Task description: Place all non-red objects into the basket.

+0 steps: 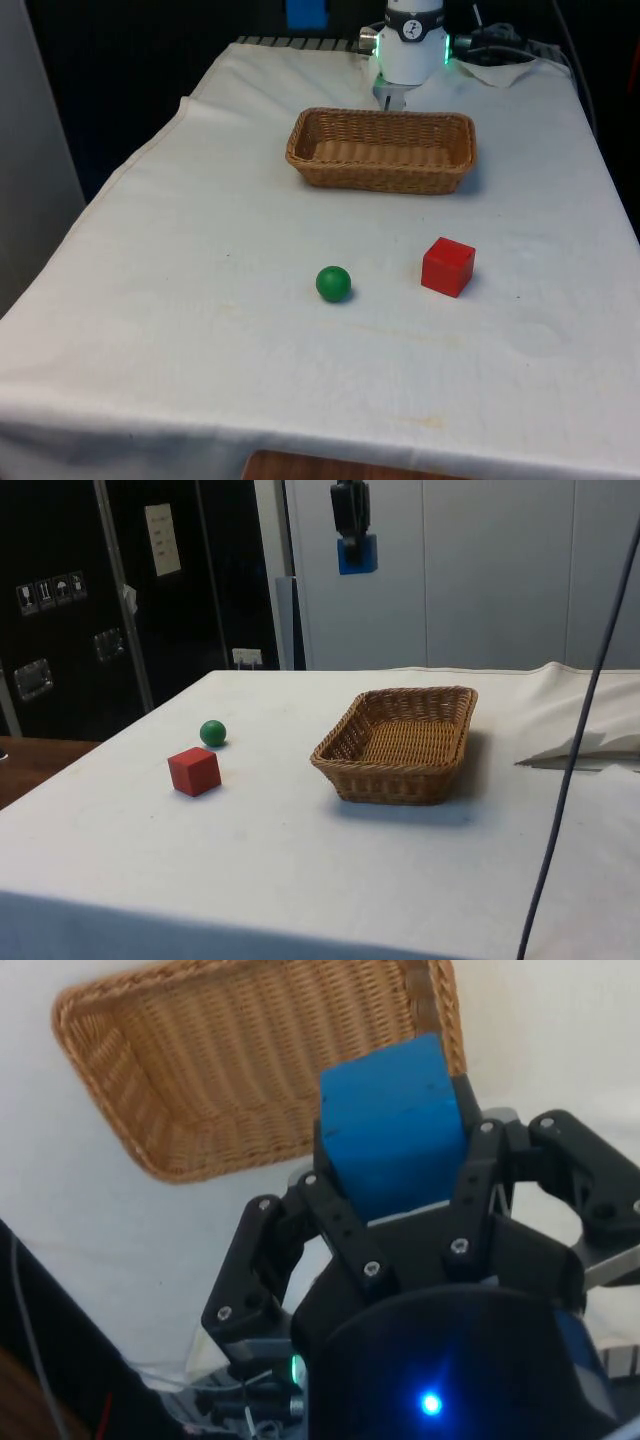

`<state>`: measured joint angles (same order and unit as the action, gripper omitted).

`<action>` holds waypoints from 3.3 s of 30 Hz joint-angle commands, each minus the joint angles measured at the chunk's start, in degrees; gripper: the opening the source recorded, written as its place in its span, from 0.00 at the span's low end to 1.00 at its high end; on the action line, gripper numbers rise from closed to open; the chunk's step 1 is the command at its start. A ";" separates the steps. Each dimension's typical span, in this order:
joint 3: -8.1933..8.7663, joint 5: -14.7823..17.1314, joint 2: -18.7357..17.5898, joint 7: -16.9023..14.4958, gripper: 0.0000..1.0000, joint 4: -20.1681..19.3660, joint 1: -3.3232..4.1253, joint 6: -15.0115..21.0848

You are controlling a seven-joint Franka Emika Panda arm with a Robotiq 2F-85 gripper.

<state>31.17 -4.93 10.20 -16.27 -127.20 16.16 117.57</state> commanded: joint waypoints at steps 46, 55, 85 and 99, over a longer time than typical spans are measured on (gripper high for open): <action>-3.61 -0.46 -2.18 4.18 0.01 -23.03 -1.03 25.32; -3.61 1.03 -6.19 3.27 0.01 -24.75 -0.97 30.71; -4.24 2.58 -12.38 3.21 0.76 -26.76 -1.09 38.62; -4.47 1.20 -10.94 4.47 1.00 -25.61 -0.97 36.50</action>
<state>26.81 -3.50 -1.66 -12.32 -153.04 15.01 155.21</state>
